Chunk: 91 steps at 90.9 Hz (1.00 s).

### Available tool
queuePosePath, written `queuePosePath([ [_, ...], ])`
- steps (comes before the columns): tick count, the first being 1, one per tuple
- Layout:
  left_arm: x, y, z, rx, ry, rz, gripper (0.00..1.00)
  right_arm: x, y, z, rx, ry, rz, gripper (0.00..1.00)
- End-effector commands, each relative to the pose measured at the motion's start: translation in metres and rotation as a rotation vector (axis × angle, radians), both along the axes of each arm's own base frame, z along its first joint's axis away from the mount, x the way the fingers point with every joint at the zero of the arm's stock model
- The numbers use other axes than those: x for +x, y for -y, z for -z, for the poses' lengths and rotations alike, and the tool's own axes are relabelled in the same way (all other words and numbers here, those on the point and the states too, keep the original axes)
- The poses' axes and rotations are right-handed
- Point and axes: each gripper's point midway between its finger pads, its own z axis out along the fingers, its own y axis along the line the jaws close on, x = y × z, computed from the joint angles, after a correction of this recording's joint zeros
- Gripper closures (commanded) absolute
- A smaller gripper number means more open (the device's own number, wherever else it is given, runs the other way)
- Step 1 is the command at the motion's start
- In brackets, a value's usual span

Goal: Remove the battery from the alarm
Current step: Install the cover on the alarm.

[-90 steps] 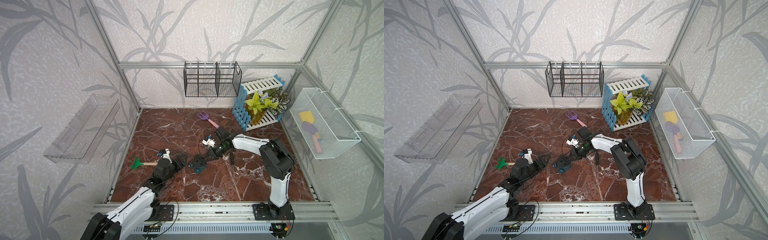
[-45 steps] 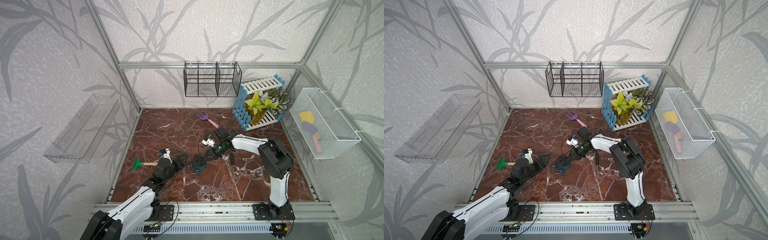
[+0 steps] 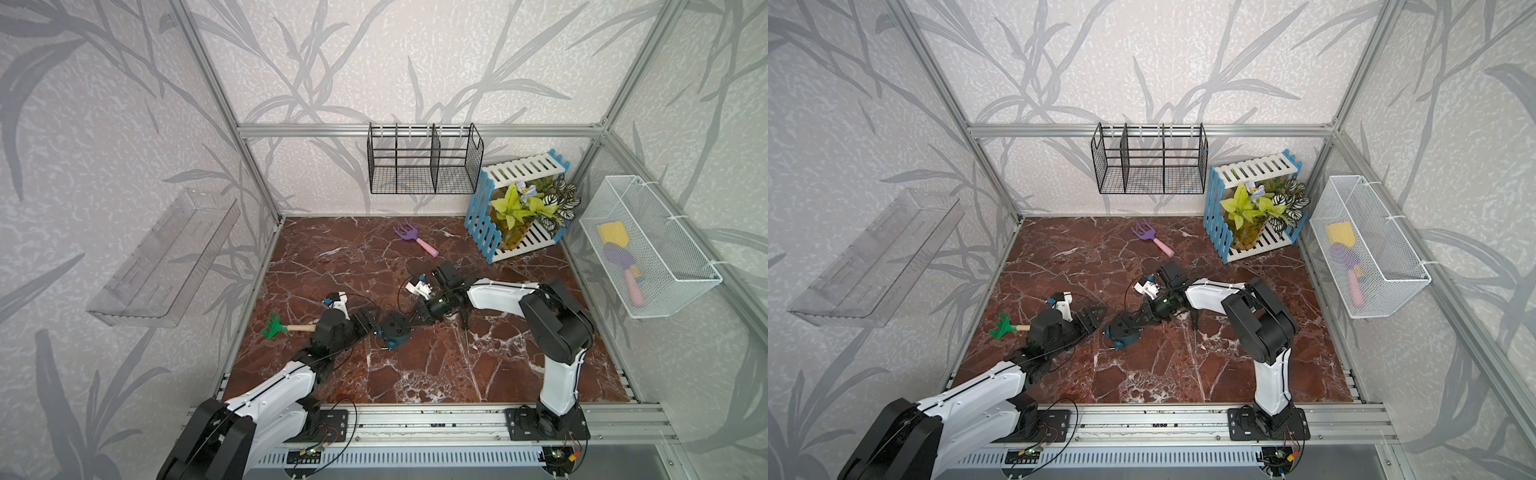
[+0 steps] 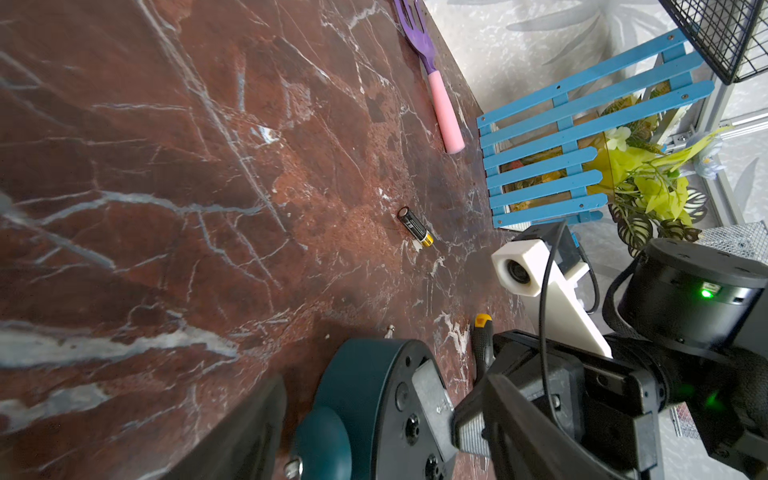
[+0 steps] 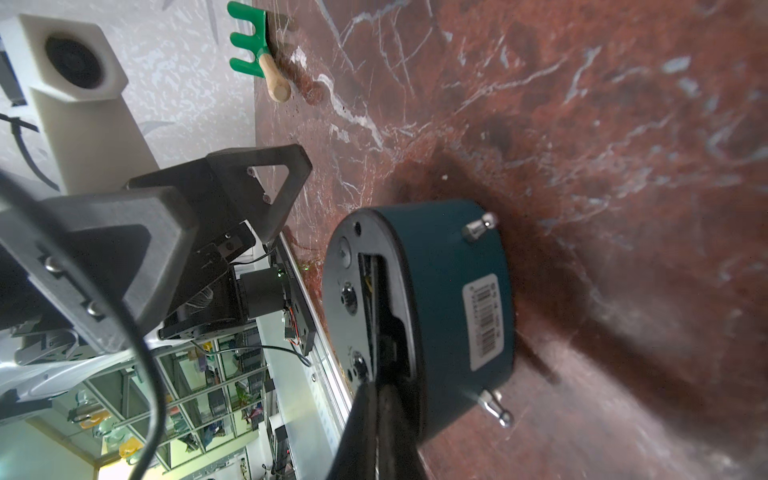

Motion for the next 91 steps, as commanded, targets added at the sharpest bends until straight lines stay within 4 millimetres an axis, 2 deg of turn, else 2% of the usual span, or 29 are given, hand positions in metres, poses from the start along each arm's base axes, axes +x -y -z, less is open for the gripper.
queuePosePath([
  [1, 0.008, 0.011, -0.015, 0.012, 0.053, 0.071, 0.22, -0.005, 0.002, 0.011, -0.072, 0.003, 0.078, 0.98],
  [19, 0.012, 0.015, -0.016, 0.020, 0.062, 0.090, 0.22, -0.015, -0.006, 0.008, -0.084, 0.018, 0.121, 0.99],
  [36, 0.015, 0.018, -0.018, 0.013, 0.064, 0.096, 0.22, -0.004, -0.004, -0.013, -0.071, 0.119, 0.167, 0.99],
  [50, 0.015, 0.017, -0.018, 0.012, 0.065, 0.092, 0.22, 0.000, -0.006, -0.018, -0.049, 0.146, 0.168, 1.00],
  [75, 0.014, 0.016, -0.019, 0.011, 0.066, 0.086, 0.22, -0.004, -0.015, -0.017, -0.014, 0.125, 0.130, 1.00],
  [91, 0.014, 0.016, -0.019, 0.011, 0.067, 0.085, 0.22, -0.013, -0.019, -0.010, -0.029, 0.099, 0.089, 1.00],
])
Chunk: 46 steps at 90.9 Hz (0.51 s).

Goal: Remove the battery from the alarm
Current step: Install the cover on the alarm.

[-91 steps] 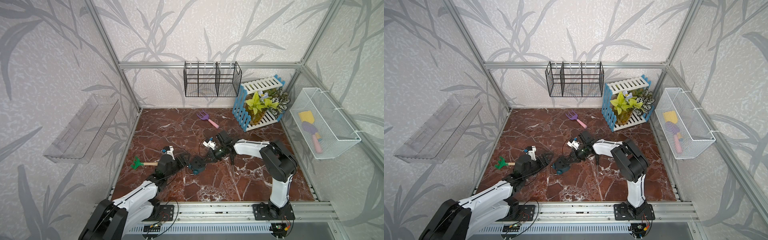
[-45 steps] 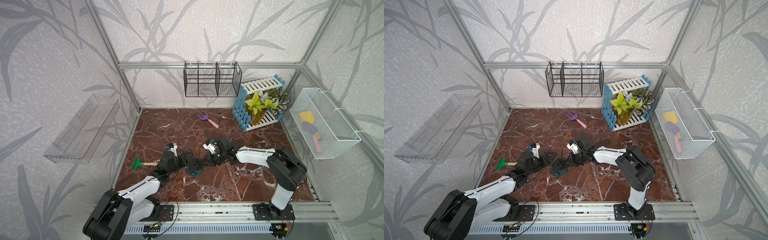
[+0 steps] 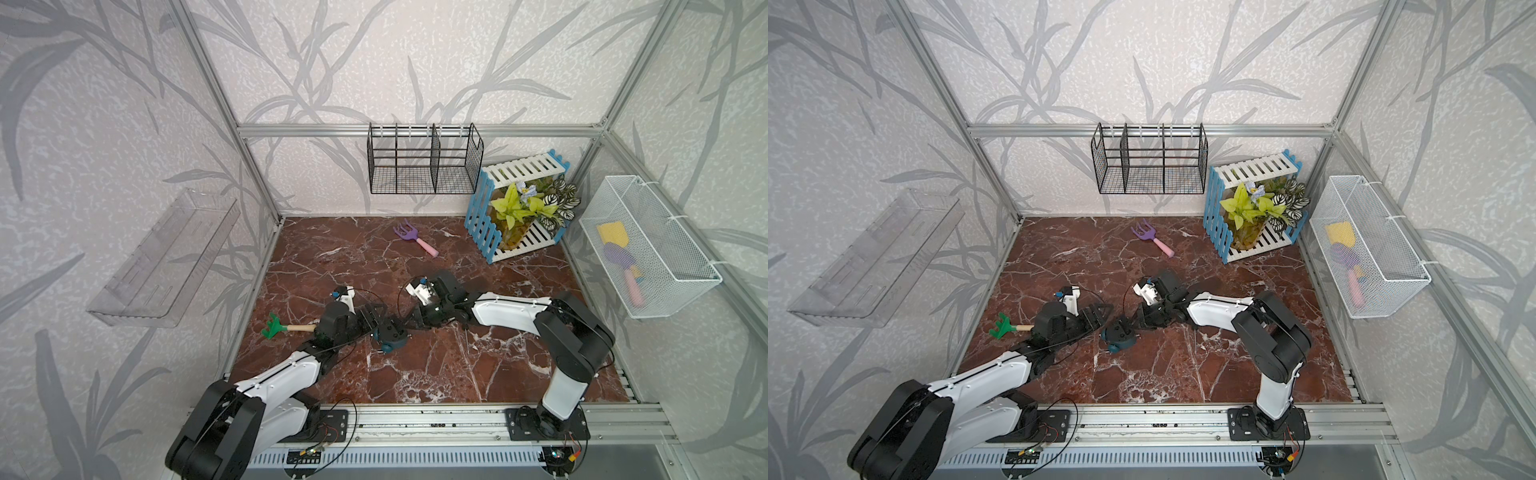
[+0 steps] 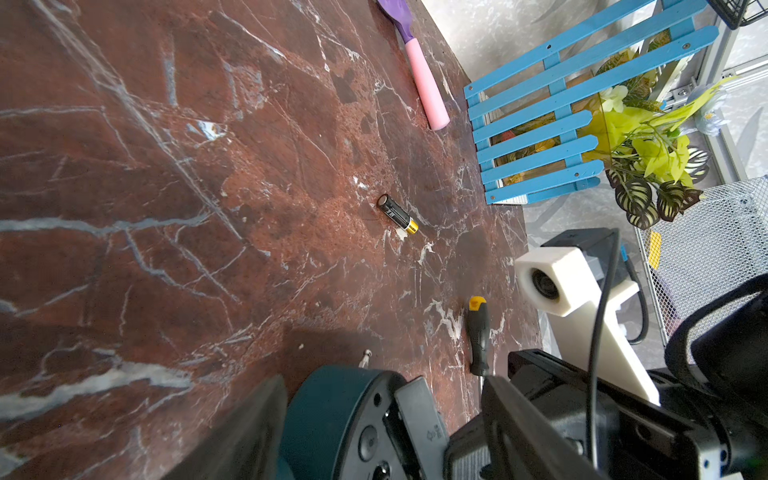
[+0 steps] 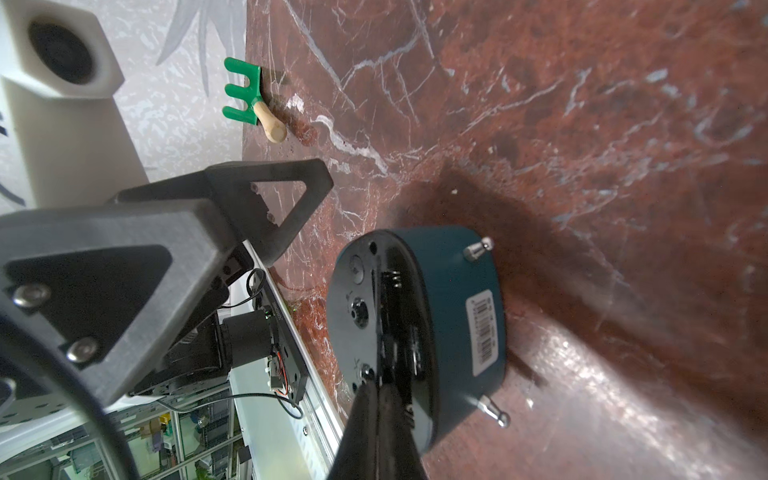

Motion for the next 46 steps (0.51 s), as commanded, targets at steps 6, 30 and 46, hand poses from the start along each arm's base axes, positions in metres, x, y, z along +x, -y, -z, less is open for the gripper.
queuePosePath([
  [6, 0.0066, 0.0006, -0.0159, -0.008, 0.053, -0.002, 0.22, -0.0071, -0.0053, 0.0015, 0.001, -0.009, -0.041, 1.00],
  [30, 0.0059, -0.0017, -0.0157, -0.004, 0.049, -0.013, 0.22, -0.0118, -0.0092, 0.0042, -0.005, -0.025, -0.065, 1.00],
  [46, 0.0059, -0.0023, -0.0154, -0.004, 0.047, -0.016, 0.22, -0.0133, -0.0068, 0.0082, -0.027, -0.034, -0.069, 1.00],
])
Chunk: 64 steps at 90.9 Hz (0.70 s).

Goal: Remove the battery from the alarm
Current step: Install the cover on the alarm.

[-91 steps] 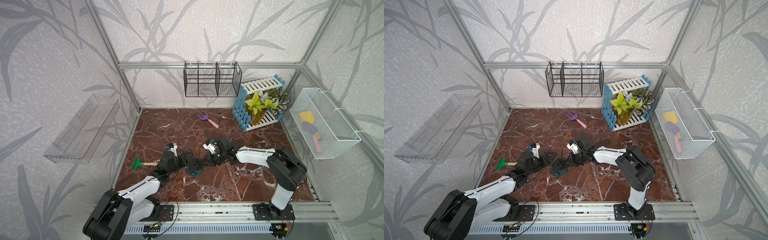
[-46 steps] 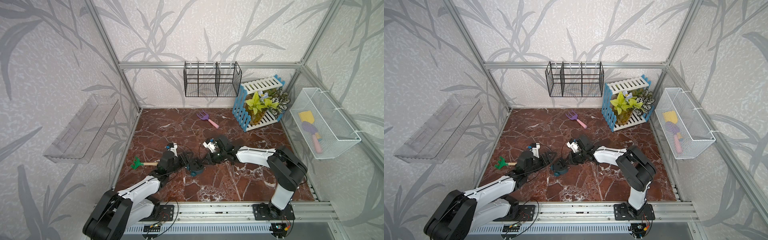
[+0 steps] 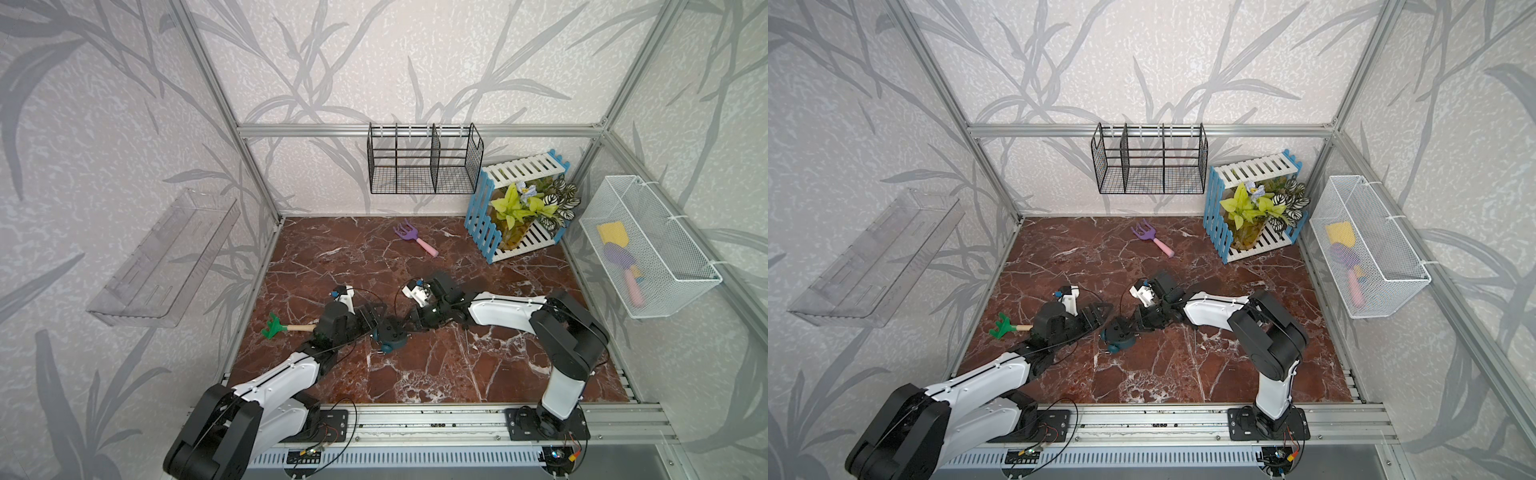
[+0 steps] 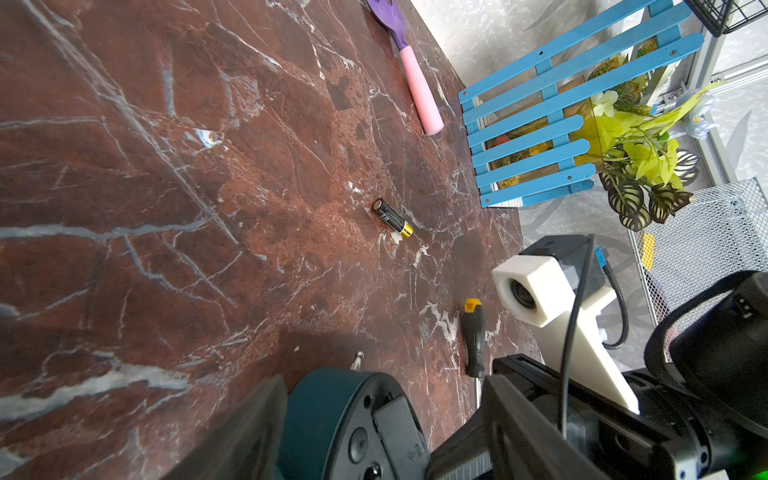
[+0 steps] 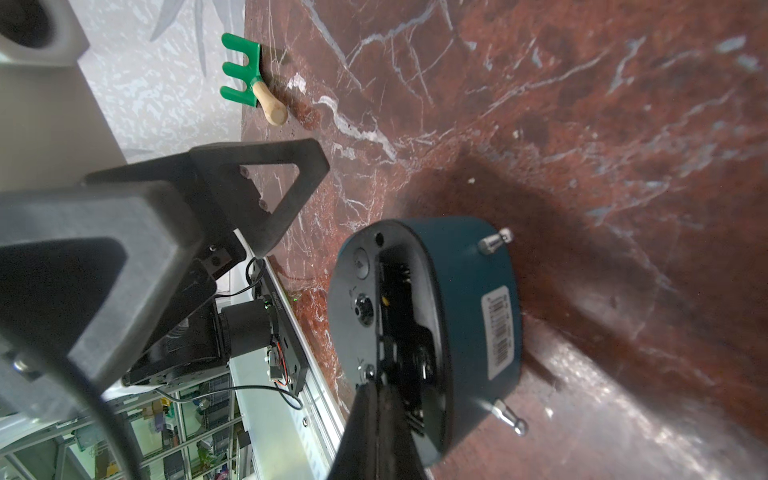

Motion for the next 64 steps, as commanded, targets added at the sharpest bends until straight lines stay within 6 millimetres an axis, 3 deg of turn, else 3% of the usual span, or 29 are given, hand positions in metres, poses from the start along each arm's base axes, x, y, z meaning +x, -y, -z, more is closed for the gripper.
queuePosePath([
  [1, 0.0058, -0.0013, -0.0105, 0.000, 0.034, -0.011, 0.22, -0.0067, -0.0013, 0.0058, -0.024, -0.025, -0.031, 1.00],
  [64, 0.0053, -0.0009, -0.0116, 0.000, 0.033, -0.007, 0.22, -0.0100, -0.0078, 0.0002, -0.013, -0.046, -0.170, 0.99],
])
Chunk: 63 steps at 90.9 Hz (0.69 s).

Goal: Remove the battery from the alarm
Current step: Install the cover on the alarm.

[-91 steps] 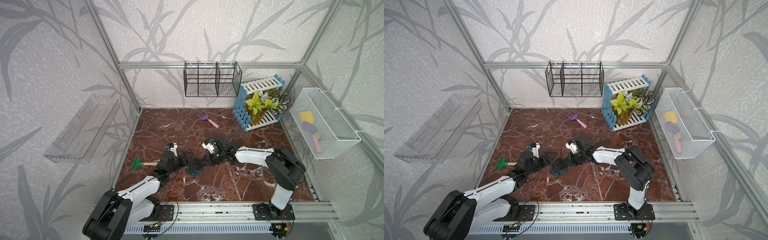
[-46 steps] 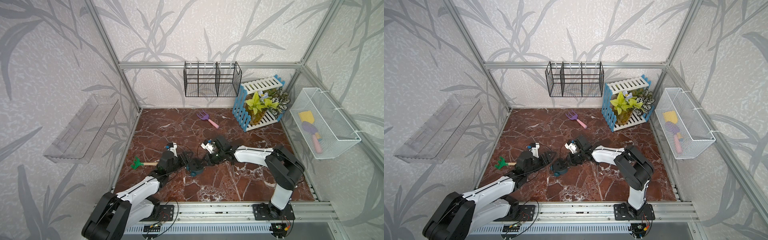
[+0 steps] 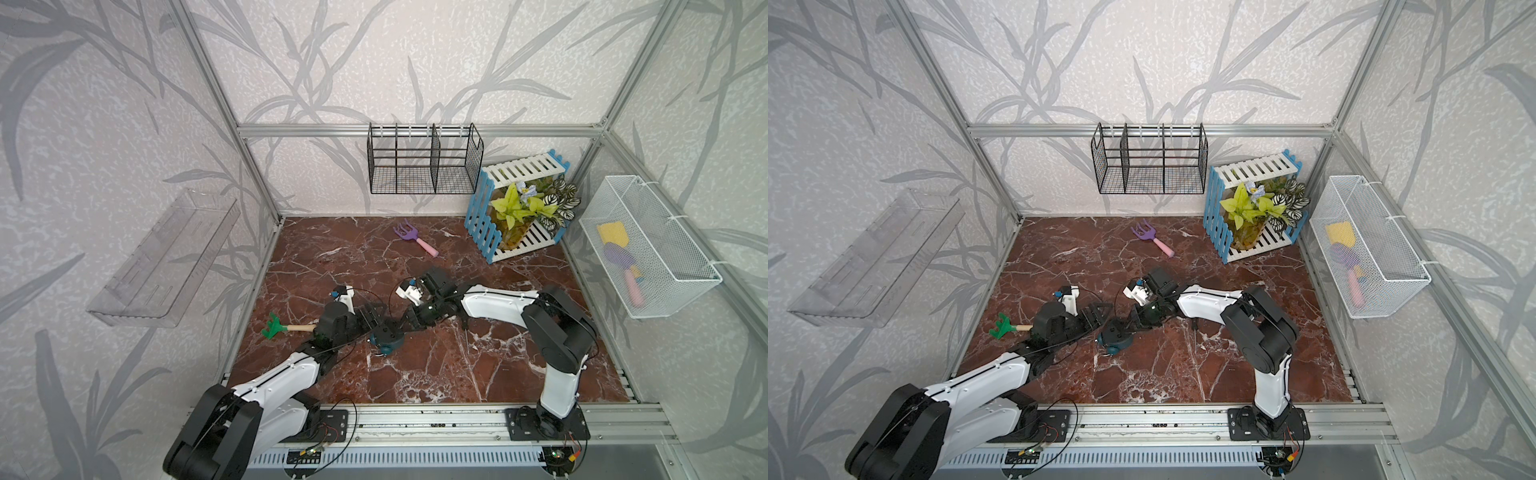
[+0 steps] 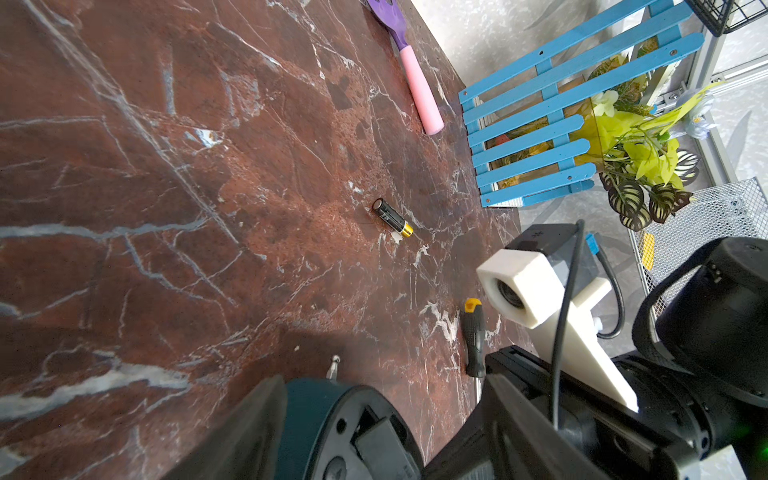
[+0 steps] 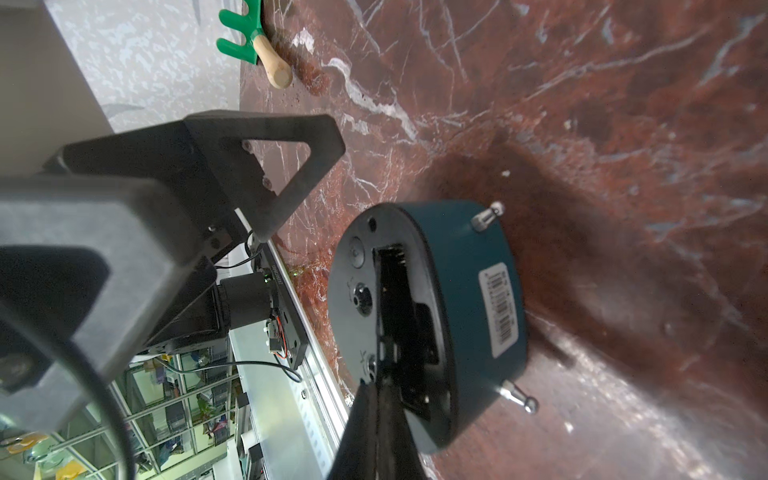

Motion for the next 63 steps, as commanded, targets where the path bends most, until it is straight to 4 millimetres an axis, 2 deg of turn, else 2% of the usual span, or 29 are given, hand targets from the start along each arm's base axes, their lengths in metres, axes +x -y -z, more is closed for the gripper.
queuePosePath([
  [1, 0.005, -0.001, -0.011, 0.000, 0.034, -0.006, 0.22, -0.006, 0.000, 0.001, -0.002, -0.028, -0.050, 0.99],
  [20, 0.003, -0.004, -0.004, 0.015, 0.012, -0.014, 0.23, -0.002, -0.004, -0.010, 0.022, -0.009, -0.094, 0.99],
  [42, 0.000, -0.014, 0.006, 0.044, -0.022, -0.056, 0.26, 0.003, -0.001, -0.005, -0.004, -0.009, -0.116, 0.98],
  [63, -0.002, -0.022, 0.007, 0.037, -0.016, -0.092, 0.27, 0.007, 0.004, -0.002, -0.018, -0.007, -0.122, 0.98],
])
